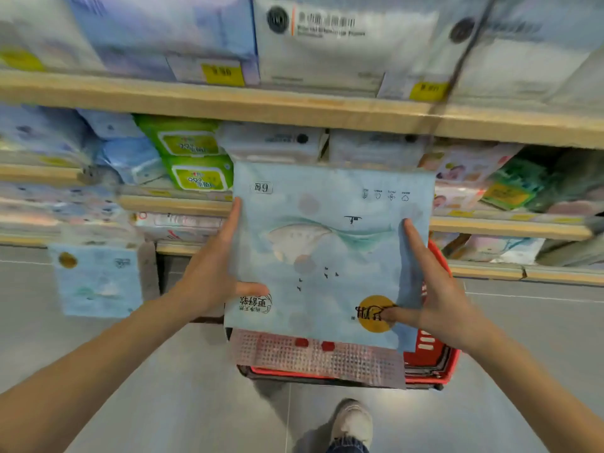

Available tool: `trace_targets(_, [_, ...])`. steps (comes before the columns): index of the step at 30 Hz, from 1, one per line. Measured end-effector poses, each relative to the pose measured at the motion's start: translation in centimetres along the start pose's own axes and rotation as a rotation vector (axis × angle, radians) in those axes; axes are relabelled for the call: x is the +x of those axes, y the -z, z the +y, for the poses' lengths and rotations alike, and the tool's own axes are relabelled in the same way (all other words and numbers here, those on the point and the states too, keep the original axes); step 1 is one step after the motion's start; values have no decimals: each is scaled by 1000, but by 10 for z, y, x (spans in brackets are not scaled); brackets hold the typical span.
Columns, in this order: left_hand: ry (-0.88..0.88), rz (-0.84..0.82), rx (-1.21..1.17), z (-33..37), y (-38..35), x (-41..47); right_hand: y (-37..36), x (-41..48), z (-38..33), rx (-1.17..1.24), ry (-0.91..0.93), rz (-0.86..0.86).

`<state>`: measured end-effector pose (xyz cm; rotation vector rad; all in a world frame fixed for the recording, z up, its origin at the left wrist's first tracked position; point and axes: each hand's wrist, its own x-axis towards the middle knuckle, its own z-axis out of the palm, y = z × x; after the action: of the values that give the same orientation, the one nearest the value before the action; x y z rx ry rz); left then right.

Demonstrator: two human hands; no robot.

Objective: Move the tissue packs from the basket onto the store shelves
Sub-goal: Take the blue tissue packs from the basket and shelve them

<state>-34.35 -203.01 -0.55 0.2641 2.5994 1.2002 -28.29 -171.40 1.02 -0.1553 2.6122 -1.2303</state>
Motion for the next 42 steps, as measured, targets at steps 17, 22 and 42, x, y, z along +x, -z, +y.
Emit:
trace_targets(17, [-445, 373, 153, 297, 308, -98, 211, -90, -360, -176, 373, 394])
trace_targets(22, [-588, 530, 185, 381, 384, -137, 268, -119, -459, -184, 508, 507])
trace_targets(42, [-923, 1052, 240, 575, 552, -143, 440, -104, -661, -477, 1027, 926])
